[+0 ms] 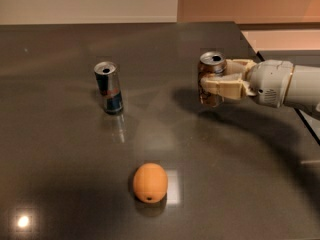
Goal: Place orange can upright
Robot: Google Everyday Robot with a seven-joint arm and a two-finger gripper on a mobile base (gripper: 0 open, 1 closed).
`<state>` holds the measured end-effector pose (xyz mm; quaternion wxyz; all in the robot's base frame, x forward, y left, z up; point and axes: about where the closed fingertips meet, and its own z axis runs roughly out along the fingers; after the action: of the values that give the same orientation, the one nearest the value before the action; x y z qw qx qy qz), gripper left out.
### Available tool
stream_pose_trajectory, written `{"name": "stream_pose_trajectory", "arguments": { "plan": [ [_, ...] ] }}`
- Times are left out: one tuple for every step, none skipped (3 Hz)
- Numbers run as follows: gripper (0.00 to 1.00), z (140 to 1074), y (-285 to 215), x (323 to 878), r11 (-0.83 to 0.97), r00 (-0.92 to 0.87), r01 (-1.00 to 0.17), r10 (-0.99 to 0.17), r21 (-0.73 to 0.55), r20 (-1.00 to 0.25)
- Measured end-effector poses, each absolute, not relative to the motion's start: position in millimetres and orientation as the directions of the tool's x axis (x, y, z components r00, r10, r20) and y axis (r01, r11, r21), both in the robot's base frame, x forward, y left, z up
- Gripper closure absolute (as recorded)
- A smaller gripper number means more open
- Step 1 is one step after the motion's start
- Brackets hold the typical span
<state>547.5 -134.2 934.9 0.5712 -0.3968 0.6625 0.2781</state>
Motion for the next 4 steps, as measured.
{"name": "stream_pose_trajectory", "arguments": {
  "plan": [
    [1.00, 922, -139, 553, 0.517, -0.021, -0.851, -0.209, -0.093, -0.978],
    [1.00, 911, -143, 560, 0.511, -0.031, -0.856, -0.189, -0.072, -0.981],
    [1.00, 906, -147, 566, 0.498, -0.013, -0.865, -0.161, -0.070, -0.987],
    [0.83, 902, -152, 571, 0.495, 0.013, -0.866, -0.128, -0.076, -0.992]
  ]
}}
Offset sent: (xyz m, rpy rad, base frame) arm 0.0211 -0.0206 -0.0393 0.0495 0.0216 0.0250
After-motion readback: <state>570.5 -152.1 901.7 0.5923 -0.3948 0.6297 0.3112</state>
